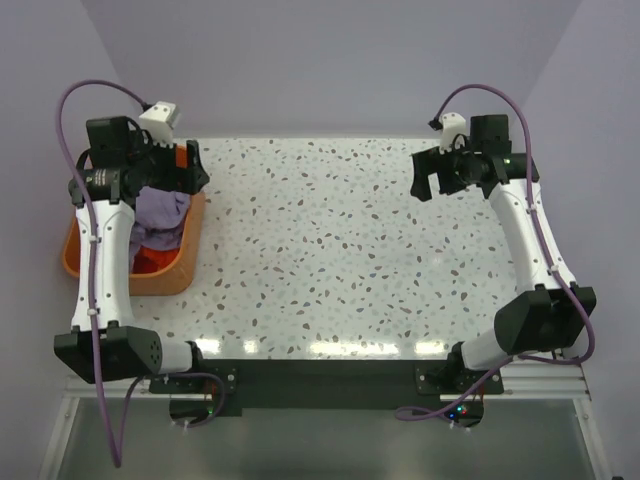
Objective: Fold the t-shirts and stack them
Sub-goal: Grab the tshirt from the pile
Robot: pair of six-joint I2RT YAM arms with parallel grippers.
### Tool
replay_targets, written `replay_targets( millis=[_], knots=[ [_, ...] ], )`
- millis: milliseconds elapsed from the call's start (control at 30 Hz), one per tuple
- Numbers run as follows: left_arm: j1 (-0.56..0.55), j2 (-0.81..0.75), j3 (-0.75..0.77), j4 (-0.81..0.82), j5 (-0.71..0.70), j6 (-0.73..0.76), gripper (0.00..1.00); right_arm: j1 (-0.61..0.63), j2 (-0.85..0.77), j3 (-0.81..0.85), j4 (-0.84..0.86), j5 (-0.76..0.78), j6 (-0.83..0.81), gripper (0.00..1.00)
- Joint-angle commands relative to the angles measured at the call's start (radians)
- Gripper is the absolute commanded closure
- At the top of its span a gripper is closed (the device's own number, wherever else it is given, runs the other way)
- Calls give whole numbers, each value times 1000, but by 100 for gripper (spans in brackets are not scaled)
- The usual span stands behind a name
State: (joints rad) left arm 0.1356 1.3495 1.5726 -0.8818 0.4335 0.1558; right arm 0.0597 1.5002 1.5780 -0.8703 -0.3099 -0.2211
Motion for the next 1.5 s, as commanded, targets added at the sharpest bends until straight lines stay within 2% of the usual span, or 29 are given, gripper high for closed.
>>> replay_targets(
  millis=[0,133,167,267,533,667,833,933,1067,1167,1200,1267,1300,1333,1367,1467],
  knots=[
    [51,-13,29,20,-11,-54,0,2,-9,7,7,-41,-14,1],
    [163,16,73,0,-29,-87,0,3,20,31,2,-55,-14,1],
    [224,32,79,-9,-24,-88,0,3,26,36,1,-60,-12,1],
    [286,97,133,-58,-61,-75,0,3,49,46,-2,-69,-15,1],
    [349,284,253,-163,-186,25,0,3,97,48,-9,-92,-20,1],
    [349,329,150,-135,-210,57,0,2,107,47,-19,-92,-27,1],
    [349,372,66,-120,-171,68,0,3,111,33,-33,-92,-38,1],
    [348,390,-9,-57,-159,65,0,3,114,34,-42,-92,-43,1],
    [349,434,-22,-34,-112,48,0,3,127,53,-67,-89,-52,1],
    [348,444,-10,-10,-41,30,23,3,138,76,-98,-92,-61,1],
    [349,442,-2,4,-12,24,39,3,138,77,-108,-92,-66,1],
    [349,427,29,20,8,13,54,2,137,79,-113,-92,-69,1],
    [349,418,41,35,26,10,71,3,134,77,-114,-92,-70,1],
    [348,399,68,43,37,8,81,3,130,76,-114,-90,-70,1],
    [348,392,88,41,53,8,100,3,129,73,-116,-90,-70,1],
    [349,355,174,38,74,5,100,2,120,65,-114,-87,-70,1]
  ],
)
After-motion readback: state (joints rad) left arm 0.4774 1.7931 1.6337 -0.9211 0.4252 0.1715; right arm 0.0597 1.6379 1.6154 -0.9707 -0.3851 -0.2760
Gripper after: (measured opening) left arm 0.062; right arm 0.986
